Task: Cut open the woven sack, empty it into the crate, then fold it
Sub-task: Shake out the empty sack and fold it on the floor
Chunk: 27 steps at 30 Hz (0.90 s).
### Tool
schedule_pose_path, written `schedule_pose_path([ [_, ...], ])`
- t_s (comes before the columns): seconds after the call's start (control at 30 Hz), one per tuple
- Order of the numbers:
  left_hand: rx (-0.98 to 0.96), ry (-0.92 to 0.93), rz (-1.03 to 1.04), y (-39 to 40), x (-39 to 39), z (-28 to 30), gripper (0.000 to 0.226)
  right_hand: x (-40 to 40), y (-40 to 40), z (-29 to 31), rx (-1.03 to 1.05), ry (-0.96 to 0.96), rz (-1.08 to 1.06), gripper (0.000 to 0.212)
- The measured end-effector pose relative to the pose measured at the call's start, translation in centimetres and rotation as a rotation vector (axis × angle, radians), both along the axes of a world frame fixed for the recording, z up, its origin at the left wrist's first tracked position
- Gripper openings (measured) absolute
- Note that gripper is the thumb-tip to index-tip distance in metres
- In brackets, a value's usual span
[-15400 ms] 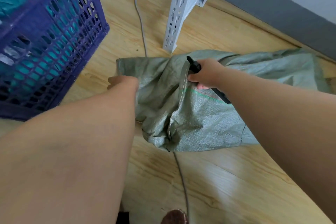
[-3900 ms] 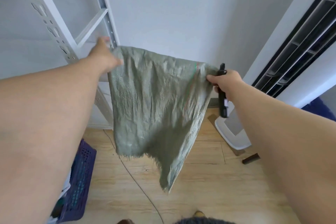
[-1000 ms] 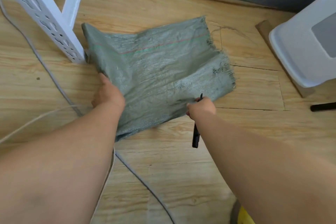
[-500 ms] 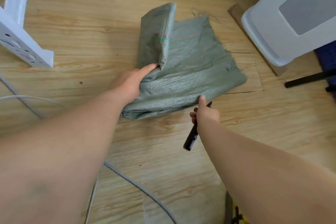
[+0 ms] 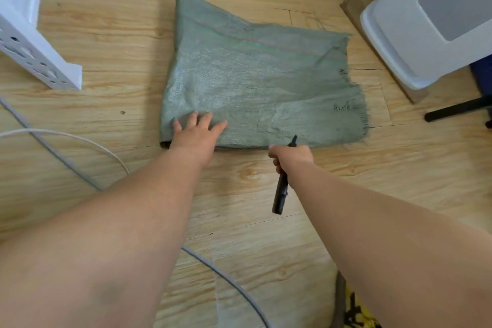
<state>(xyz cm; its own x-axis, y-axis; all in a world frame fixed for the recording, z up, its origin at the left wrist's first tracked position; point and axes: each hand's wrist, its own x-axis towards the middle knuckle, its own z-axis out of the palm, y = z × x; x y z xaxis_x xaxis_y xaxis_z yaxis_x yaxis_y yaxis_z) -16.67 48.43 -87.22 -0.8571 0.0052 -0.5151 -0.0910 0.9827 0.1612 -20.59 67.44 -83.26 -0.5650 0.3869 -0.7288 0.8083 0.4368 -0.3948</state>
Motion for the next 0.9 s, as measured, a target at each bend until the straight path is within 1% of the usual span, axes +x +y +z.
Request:
schedule_pose_path([
  [0.03, -0.033, -0.003, -0.007, -0.5, 0.1, -0.2, 0.065, -0.1, 0.1, 0.0, -0.017, -0.046, -0.042, 0.016],
  [0.07, -0.075, -0.025, -0.021, -1.0, 0.2, -0.3, 0.058, -0.1, 0.5, -0.2, -0.003, -0.063, -0.075, 0.020],
  [0.13, -0.189, -0.124, 0.017, -1.7, 0.2, -0.4, 0.050, -0.3, 1.5, -0.6, 0.061, -0.055, -0.127, 0.027],
  [0.2, -0.330, -0.224, 0.146, -1.3, -0.1, -0.2, 0.050, -0.2, 2.3, -0.9, 0.093, -0.032, -0.142, 0.035],
  [0.23, -0.363, -0.209, 0.192, -0.8, -0.3, 0.1, 0.052, 0.0, 2.6, -1.0, 0.093, -0.024, -0.165, 0.039],
  [0.27, -0.350, -0.120, 0.172, 0.0, -0.4, 0.4, 0.057, 0.1, 2.8, -1.0, 0.081, -0.017, -0.215, 0.042],
  [0.3, -0.273, 0.018, 0.089, 0.9, -0.3, 0.4, 0.066, 0.2, 3.0, -1.1, 0.052, 0.006, -0.270, 0.042],
  [0.33, -0.145, 0.144, -0.015, 1.9, 0.0, 0.2, 0.075, 0.3, 3.1, -1.1, 0.006, 0.024, -0.319, 0.040],
  [0.37, -0.029, 0.205, -0.103, 2.7, 0.2, 0.0, 0.082, 0.2, 2.9, -1.1, -0.055, 0.034, -0.366, 0.038],
  [0.4, 0.032, 0.207, -0.147, 3.2, 0.4, -0.2, 0.085, 0.2, 2.9, -0.8, -0.106, 0.042, -0.410, 0.036],
  [0.43, 0.038, 0.174, -0.131, 3.5, 0.3, -0.5, 0.085, -0.1, 2.9, -0.7, -0.145, 0.051, -0.451, 0.035],
  [0.47, 0.030, 0.138, -0.071, 3.6, 0.0, -0.9, 0.083, -0.5, 2.9, -0.6, -0.175, 0.061, -0.487, 0.034],
  [0.53, 0.024, 0.137, 0.035, 3.7, -0.1, -1.5, 0.080, -1.9, 2.7, 0.1, -0.253, 0.113, -0.537, 0.028],
  [0.6, 0.029, 0.185, 0.062, 3.9, -0.2, -1.9, 0.080, -3.8, 2.2, 0.7, -0.323, 0.193, -0.459, 0.028],
  [0.67, 0.063, 0.251, 0.137, 4.1, -0.5, -1.8, 0.077, -5.5, 1.4, 1.8, -0.428, 0.268, -0.365, 0.020],
  [0.7, 0.091, 0.289, 0.195, 4.1, -0.7, -1.4, 0.073, -6.1, 1.2, 2.2, -0.481, 0.292, -0.370, 0.017],
  [0.73, 0.122, 0.327, 0.250, 4.2, -0.9, -1.1, 0.070, -6.4, 1.3, 2.4, -0.498, 0.302, -0.395, 0.020],
  [0.77, 0.152, 0.361, 0.282, 4.4, -1.1, -1.0, 0.069, -6.7, 1.6, 2.2, -0.463, 0.296, -0.414, 0.027],
  [0.8, 0.165, 0.378, 0.269, 4.5, -1.3, -0.9, 0.070, -6.6, 2.0, 1.8, -0.381, 0.268, -0.408, 0.034],
  [0.87, 0.141, 0.336, 0.150, 5.0, -1.5, -1.3, 0.078, -6.1, 2.5, 0.6, -0.243, 0.171, -0.345, 0.043],
  [0.9, 0.113, 0.295, 0.083, 5.3, -1.5, -1.8, 0.086, -5.7, 2.4, 0.1, -0.219, 0.129, -0.326, 0.048],
])
